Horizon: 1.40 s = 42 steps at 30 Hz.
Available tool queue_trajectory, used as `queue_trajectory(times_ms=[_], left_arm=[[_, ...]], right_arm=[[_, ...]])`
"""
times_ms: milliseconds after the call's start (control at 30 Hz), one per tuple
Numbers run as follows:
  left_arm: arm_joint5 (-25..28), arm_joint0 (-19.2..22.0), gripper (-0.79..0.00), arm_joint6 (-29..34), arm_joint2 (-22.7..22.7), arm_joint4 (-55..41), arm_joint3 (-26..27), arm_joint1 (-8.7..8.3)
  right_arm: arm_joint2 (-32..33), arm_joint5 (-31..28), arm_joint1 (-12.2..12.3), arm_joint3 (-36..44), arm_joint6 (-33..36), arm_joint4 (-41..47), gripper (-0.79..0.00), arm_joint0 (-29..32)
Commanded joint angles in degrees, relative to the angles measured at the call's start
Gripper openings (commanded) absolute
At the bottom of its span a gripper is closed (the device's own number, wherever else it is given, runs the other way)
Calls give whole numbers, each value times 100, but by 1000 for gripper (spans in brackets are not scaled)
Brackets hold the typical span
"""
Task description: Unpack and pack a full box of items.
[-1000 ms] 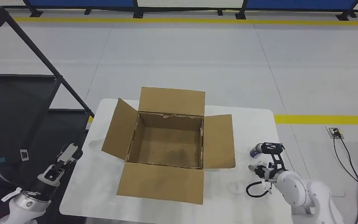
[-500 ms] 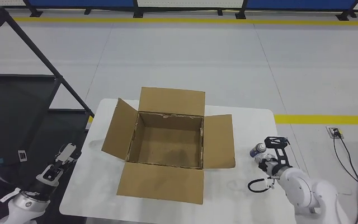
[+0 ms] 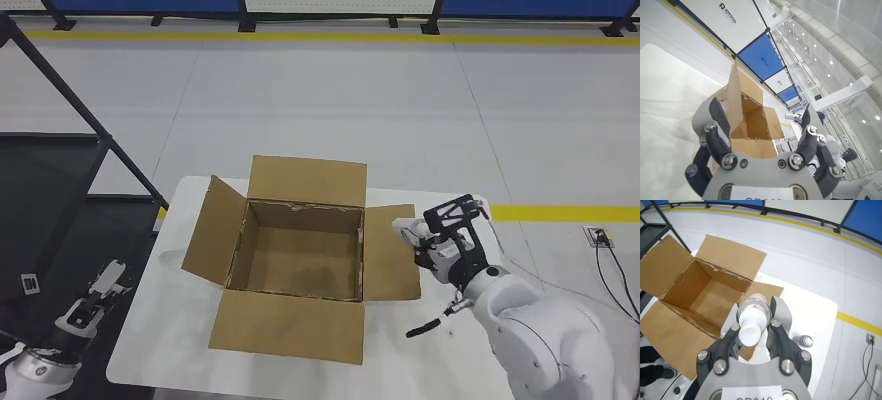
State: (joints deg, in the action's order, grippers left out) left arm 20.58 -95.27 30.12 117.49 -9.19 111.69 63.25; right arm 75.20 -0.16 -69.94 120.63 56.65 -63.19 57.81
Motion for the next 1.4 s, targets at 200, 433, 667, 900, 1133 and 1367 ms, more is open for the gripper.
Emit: queue_trajectory(times_ms=[200, 433, 667, 900, 1133, 1367], left_arm=[[109, -225, 0, -81, 381, -249, -194, 10], [167, -355, 0, -55, 678, -476, -373, 14], [167, -326, 0, 97, 715, -492, -402, 1], [172, -284, 0, 169, 676, -448, -386, -7], [173, -249, 0, 195, 654, -442, -420, -12], [151, -220, 0, 211, 631, -431, -423, -17]], right_arm=[[-2643, -94, -639, -3259, -40, 853, -785, -2945], [-4364, -578, -1568, -6022, -508, 1717, -785, -4258], [-5060, -1004, -2255, -7593, -1077, 1904, -554, -4557], [-5314, -1054, -2737, -8451, -1300, 1850, 0, -4720], [-5262, -1151, -2985, -8966, -1476, 1862, 0, -4920], [-4956, -1247, -2831, -8511, -1602, 1708, 0, -5036]])
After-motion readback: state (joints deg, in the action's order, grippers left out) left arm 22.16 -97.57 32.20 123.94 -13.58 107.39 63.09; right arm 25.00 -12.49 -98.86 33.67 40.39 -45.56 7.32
